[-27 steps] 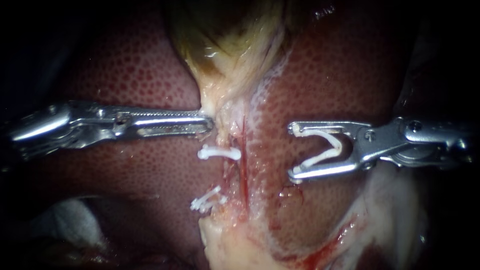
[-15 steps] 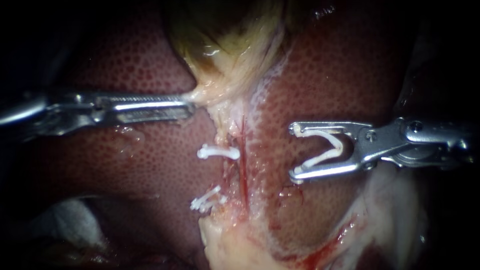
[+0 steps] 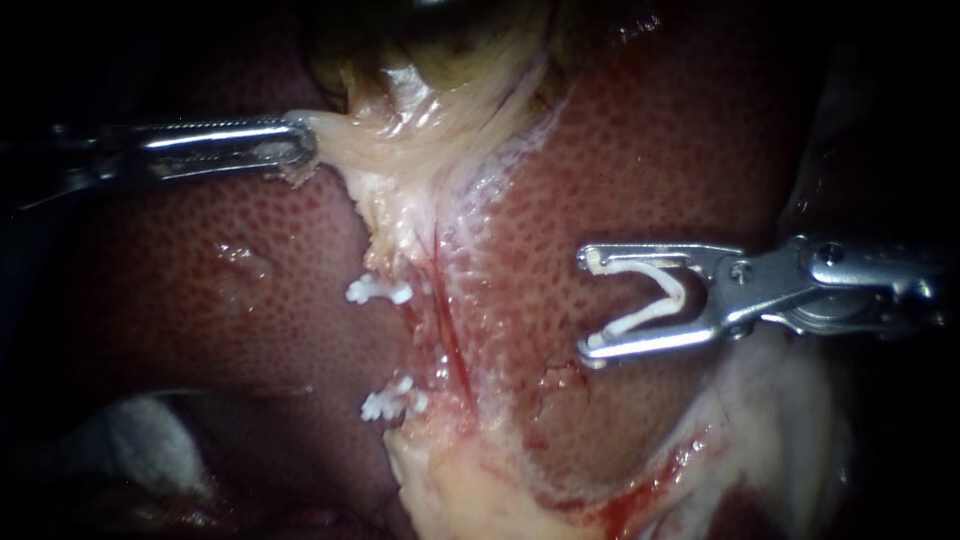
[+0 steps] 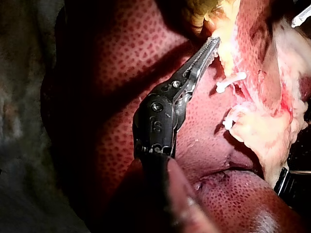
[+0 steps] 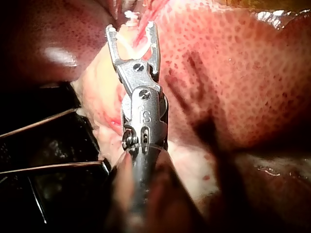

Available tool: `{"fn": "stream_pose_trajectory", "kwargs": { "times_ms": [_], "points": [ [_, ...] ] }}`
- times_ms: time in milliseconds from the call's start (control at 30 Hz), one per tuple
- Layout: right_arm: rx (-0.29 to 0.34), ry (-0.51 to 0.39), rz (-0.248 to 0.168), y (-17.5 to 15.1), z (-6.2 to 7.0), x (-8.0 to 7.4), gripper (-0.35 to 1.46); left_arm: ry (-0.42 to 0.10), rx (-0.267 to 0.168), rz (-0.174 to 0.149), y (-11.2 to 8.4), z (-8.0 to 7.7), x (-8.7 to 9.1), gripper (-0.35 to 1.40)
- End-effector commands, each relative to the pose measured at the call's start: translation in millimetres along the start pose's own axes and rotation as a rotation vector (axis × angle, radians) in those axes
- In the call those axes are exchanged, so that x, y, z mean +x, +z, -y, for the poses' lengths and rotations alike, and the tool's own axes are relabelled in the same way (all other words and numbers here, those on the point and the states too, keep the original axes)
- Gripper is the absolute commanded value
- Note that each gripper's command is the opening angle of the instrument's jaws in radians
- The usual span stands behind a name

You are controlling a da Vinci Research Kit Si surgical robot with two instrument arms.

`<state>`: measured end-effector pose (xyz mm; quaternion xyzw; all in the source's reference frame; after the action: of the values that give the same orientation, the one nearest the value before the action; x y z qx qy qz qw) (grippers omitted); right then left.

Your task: Clipping first clip right tube

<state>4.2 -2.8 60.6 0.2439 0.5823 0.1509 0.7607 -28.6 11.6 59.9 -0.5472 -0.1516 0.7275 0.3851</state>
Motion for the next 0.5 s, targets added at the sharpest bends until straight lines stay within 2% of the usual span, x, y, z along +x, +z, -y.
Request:
{"fn": "stream_pose_trajectory", "kwargs": {
  "times_ms": [33,133,233,500],
  "points": [
    [0.0,-0.001,0.0,0.2,0.0,-0.2,0.49,0.001,0.0,0.0,0.0,0.0,-0.1,-0.35],
    [0.001,-0.013,-0.003,1.0,-0.1,-1.1,0.49,0.001,0.0,0.0,0.0,0.0,-0.1,-0.35],
    [0.004,0.001,0.011,2.7,-0.3,-2.7,0.49,0.001,0.001,0.0,0.1,0.0,-0.1,-0.35],
    [0.016,0.076,0.063,9.1,-1.3,-9.6,0.49,0.002,0.002,0.0,0.2,0.0,-0.3,-0.35]
  ]
}}
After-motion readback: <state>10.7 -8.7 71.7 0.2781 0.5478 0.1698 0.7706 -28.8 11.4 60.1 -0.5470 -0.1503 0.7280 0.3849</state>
